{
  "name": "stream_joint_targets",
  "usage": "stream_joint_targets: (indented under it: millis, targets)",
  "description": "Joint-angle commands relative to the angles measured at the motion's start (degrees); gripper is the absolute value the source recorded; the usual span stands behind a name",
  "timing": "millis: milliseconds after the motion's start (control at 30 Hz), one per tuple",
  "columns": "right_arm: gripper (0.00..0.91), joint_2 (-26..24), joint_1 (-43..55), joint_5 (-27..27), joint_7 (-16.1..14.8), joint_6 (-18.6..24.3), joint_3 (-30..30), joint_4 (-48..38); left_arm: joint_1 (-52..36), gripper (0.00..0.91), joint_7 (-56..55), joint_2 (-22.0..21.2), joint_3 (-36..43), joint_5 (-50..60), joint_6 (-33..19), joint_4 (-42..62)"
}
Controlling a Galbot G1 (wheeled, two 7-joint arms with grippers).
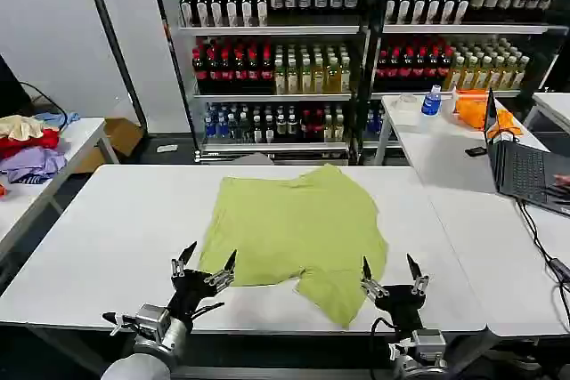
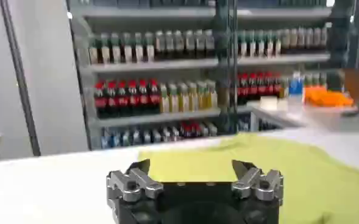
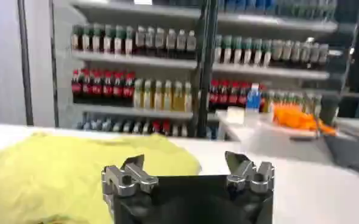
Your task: Fold and organize the clothes.
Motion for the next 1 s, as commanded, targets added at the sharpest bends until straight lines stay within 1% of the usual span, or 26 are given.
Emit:
stream_joint_targets:
  millis: [33, 267, 533, 567, 600, 633, 700, 733, 767, 800, 833, 867, 900, 1000]
  targets:
    - [0.907, -0.6, 3.27, 5.35, 3.27, -6.74, -4.8, -3.08, -1.92, 0.907, -1.14, 2.46, 0.47, -1.26, 9.68, 3.67]
    - [0.907, -0.45, 5.29, 6.18, 5.22, -8.09, -9.15, -6.3, -4.11, 0.907, -1.91, 2.61, 2.12, -1.06, 9.72, 7.93]
    - [0.907, 1.67, 4.41, 5.98, 6.16, -8.72, -10.95, -7.09, -5.95, 0.907, -3.44, 2.0, 2.79, -1.13, 9.65, 10.56]
    - [0.907, 1.81, 4.33, 6.04, 6.21, -8.9, -11.03, -7.14, -6.01, 0.867, -3.43, 1.94, 2.93, -1.12, 9.64, 10.57]
    - [0.907, 1.89, 4.33, 6.08, 6.22, -8.94, -11.05, -7.16, -6.13, 0.776, -3.47, 1.8, 3.07, -1.09, 9.64, 10.61]
    - [0.907, 2.05, 4.17, 6.25, 6.3, -9.42, -11.46, -7.24, -6.31, 0.373, -3.63, 1.56, 3.31, -1.06, 9.63, 10.68]
    - [0.907, 2.12, 4.04, 6.56, 6.46, -9.81, -11.77, -7.43, -6.47, 0.04, -3.85, 1.36, 3.61, -0.98, 9.62, 10.81]
    - [0.907, 2.2, 3.96, 7.4, 6.68, -10.12, -12.06, -7.81, -6.55, 0.02, -3.94, 1.23, 3.76, -0.91, 9.54, 10.98]
    - [0.756, 2.31, 3.86, 8.22, 7.04, -10.24, -12.33, -8.08, -6.53, 0.02, -3.96, 1.17, 3.82, -0.89, 9.52, 11.01]
    - [0.534, 2.38, 3.7, 8.81, 7.38, -10.28, -12.49, -8.25, -6.51, 0.02, -3.94, 1.15, 3.94, -0.91, 9.52, 11.0]
    - [0.171, 2.44, 3.43, 9.43, 7.61, -10.37, -12.7, -8.27, -6.34, 0.02, -3.91, 1.12, 4.03, -0.91, 9.53, 10.88]
    - [0.06, 2.44, 3.25, 9.65, 7.63, -10.39, -12.8, -8.21, -6.28, 0.02, -3.87, 1.12, 4.08, -0.92, 9.51, 10.79]
    - [0.0, 2.46, 2.93, 9.93, 7.72, -10.41, -12.9, -8.04, -6.14, 0.02, -3.85, 1.15, 4.12, -0.94, 9.47, 10.7]
    - [0.0, 2.42, 2.32, 10.05, 7.76, -10.41, -13.03, -7.55, -5.88, 0.02, -3.7, 1.18, 4.15, -0.95, 9.34, 10.52]
